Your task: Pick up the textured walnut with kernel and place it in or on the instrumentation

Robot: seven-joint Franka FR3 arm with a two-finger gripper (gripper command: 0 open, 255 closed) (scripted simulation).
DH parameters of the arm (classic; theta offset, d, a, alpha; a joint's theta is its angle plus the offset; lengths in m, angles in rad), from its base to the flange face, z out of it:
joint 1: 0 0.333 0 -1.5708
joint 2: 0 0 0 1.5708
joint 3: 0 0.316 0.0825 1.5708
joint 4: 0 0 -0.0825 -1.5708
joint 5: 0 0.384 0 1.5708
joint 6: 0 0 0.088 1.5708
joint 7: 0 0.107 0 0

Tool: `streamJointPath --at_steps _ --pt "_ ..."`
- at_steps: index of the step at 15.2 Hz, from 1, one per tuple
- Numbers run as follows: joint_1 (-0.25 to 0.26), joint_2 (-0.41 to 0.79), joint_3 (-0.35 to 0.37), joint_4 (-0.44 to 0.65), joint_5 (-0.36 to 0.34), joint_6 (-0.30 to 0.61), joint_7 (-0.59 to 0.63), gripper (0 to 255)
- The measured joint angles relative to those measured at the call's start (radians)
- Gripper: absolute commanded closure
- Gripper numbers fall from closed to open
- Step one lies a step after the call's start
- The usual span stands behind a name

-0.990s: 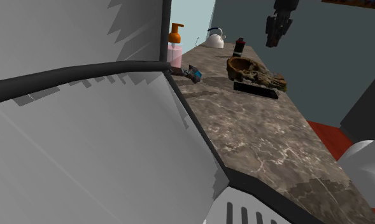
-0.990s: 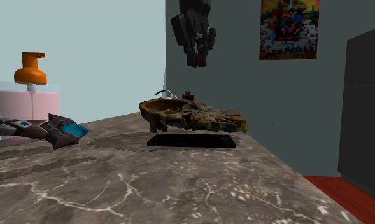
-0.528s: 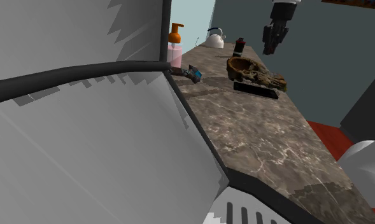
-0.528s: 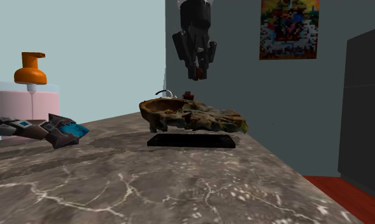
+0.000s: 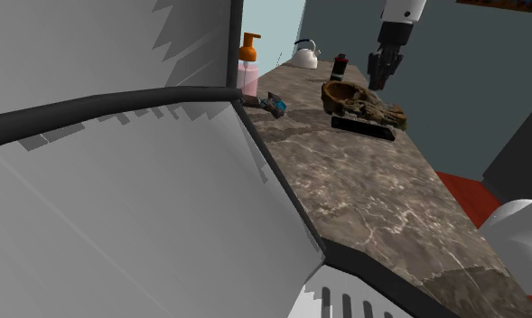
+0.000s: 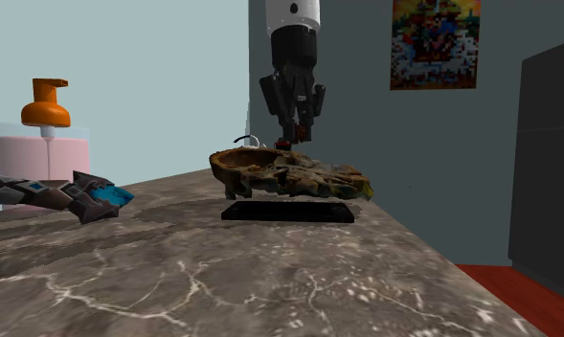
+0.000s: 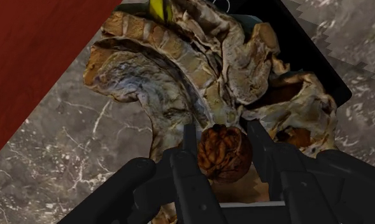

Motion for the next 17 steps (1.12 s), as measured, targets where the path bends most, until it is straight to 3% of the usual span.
streamJointPath --at_steps 5,6,12,17 --pt "0.0 -0.002 0.0 -0.008 0.0 0.006 0.001 255" --pt "0.0 -0.002 0.0 -0.008 0.0 0.007 0.001 0" --pt "0.0 -0.002 0.0 -0.008 0.0 0.007 0.001 0" --pt "0.002 0.052 0.0 0.165 0.006 -0.111 -0.008 0"
